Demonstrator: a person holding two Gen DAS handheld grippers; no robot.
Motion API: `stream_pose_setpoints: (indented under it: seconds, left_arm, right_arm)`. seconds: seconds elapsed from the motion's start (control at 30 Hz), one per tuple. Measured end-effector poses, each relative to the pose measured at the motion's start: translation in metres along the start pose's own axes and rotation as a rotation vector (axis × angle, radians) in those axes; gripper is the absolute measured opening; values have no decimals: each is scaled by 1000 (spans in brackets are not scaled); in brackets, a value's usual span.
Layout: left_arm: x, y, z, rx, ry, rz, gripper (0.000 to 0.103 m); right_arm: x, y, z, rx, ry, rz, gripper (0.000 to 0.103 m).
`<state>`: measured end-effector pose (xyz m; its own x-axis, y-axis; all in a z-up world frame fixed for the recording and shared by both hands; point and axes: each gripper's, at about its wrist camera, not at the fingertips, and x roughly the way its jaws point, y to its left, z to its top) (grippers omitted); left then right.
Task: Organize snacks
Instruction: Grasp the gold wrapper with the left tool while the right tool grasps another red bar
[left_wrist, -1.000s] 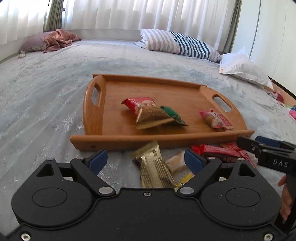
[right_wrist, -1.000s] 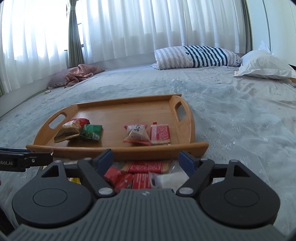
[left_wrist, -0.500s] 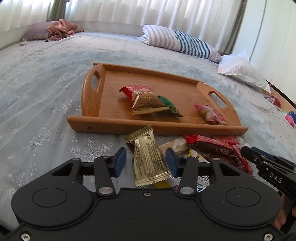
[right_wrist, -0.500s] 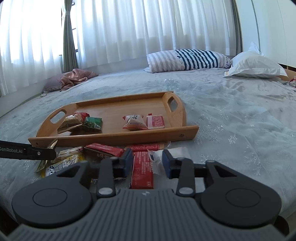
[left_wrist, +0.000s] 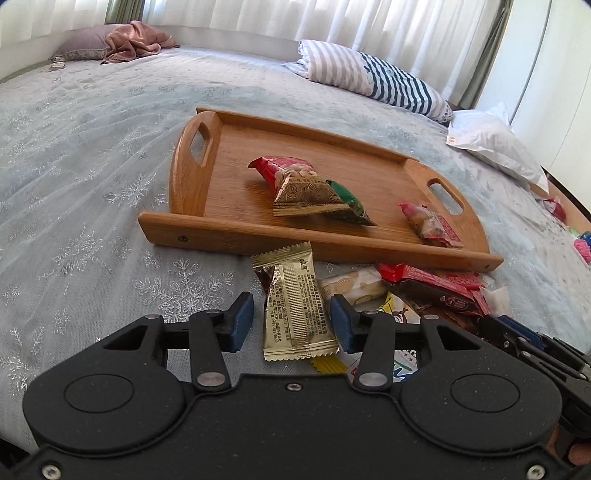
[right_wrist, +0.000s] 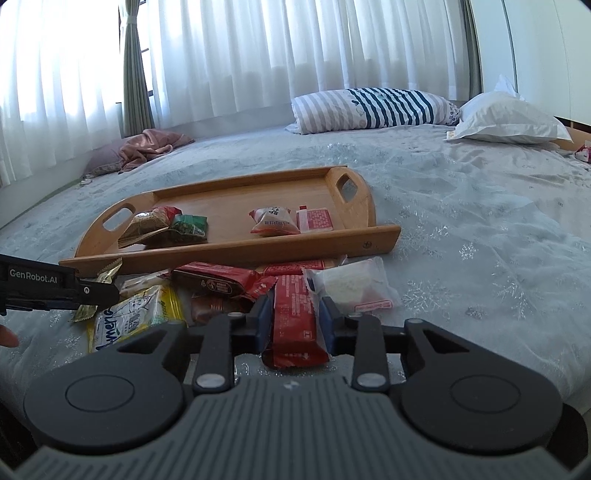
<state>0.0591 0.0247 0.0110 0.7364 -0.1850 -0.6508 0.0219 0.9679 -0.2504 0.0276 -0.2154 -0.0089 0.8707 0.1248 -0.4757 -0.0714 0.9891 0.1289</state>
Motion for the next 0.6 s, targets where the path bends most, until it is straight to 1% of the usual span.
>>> stream_pose_setpoints:
  seconds: [0.07,0.17,0.33,0.37,0.43,0.6]
  left_arm:
    - [0,0,0,-1,0,2,43]
    - [0,0,0,3,-3,12,36]
    - [0,1,0,4,-3,13,35]
    - [-1,1,0,6,-5,14,35]
    - [-2,0,-1,7,-9,17,35]
    - [-9,-4,-1,17,-30,23,33]
  right_arm:
    - [1,0,-1,-1,4,-2,39]
    - [3,-1,-1,8,11,3,39]
    - [7,-1,-2,9,23,2,40]
    - [7,-1,-1,9,25,-1,38]
    - [6,0,-1,8,25,-10,29]
    - [1,0,1,17,14,-7,28]
